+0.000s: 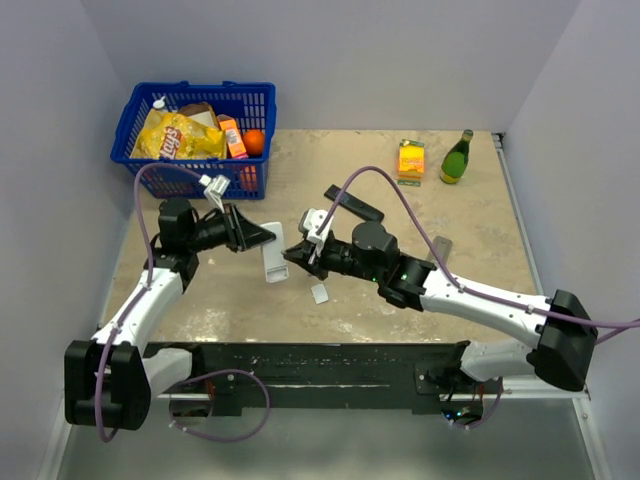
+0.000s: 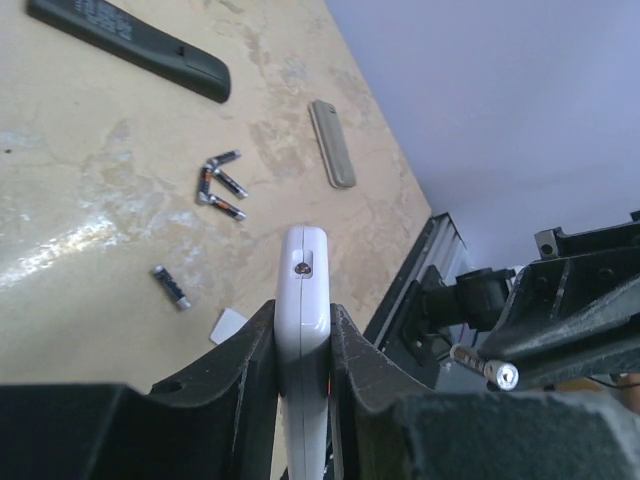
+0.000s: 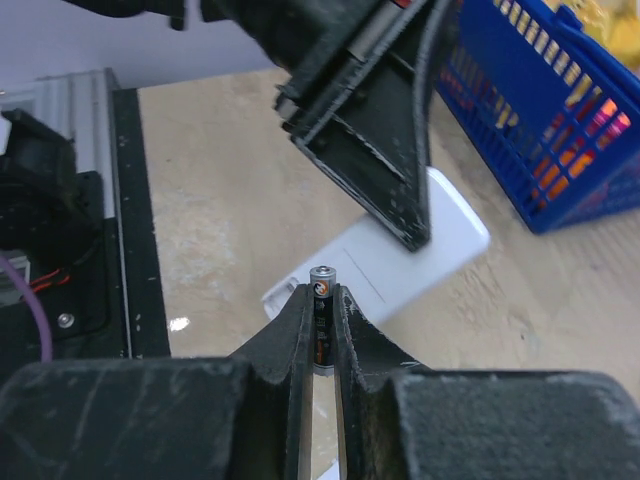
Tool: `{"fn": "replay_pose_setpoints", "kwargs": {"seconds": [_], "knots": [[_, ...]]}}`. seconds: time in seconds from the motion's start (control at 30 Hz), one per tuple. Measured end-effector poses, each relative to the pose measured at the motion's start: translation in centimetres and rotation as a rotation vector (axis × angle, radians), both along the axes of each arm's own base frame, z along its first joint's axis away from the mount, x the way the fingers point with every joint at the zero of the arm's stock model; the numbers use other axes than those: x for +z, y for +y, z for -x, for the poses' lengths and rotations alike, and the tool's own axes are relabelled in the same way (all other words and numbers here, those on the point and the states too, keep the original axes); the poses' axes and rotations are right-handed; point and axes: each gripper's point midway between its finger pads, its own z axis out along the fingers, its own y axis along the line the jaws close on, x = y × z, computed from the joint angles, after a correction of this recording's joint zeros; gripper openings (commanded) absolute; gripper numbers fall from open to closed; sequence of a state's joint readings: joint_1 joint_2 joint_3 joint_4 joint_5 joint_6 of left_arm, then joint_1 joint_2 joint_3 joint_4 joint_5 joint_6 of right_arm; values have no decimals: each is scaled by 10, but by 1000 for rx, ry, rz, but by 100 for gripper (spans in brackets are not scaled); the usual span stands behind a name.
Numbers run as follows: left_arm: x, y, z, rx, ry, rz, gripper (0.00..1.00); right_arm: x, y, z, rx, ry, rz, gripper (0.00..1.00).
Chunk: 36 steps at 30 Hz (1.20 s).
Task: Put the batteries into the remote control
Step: Load the battery into the remote control.
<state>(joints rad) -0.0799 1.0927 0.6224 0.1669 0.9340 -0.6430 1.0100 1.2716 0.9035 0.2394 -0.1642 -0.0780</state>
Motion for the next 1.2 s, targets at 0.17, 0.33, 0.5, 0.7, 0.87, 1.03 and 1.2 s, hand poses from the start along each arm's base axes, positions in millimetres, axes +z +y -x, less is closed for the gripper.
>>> {"fn": "replay_pose_setpoints", "kwargs": {"seconds": [0.17, 0.33, 0.5, 0.7, 0.87, 1.03, 1.2], "knots": [[12, -10, 10, -91, -27, 44, 0, 1, 16, 21, 157, -50, -10, 0], [21, -18, 20, -170, -58, 68, 0, -16, 28, 35, 260, -58, 23, 0], [24, -20, 24, -206, -67, 84, 0, -19, 30, 40, 302, -72, 31, 0], [32, -21, 26, -224, -82, 103, 0, -28, 33, 44, 338, -75, 48, 0], [39, -23, 29, -245, -98, 123, 0, -44, 36, 43, 352, -66, 81, 0], [42, -23, 30, -255, -115, 129, 0, -47, 37, 43, 357, -69, 89, 0], [43, -23, 30, -258, -119, 130, 0, -47, 37, 44, 360, -76, 91, 0]]}}
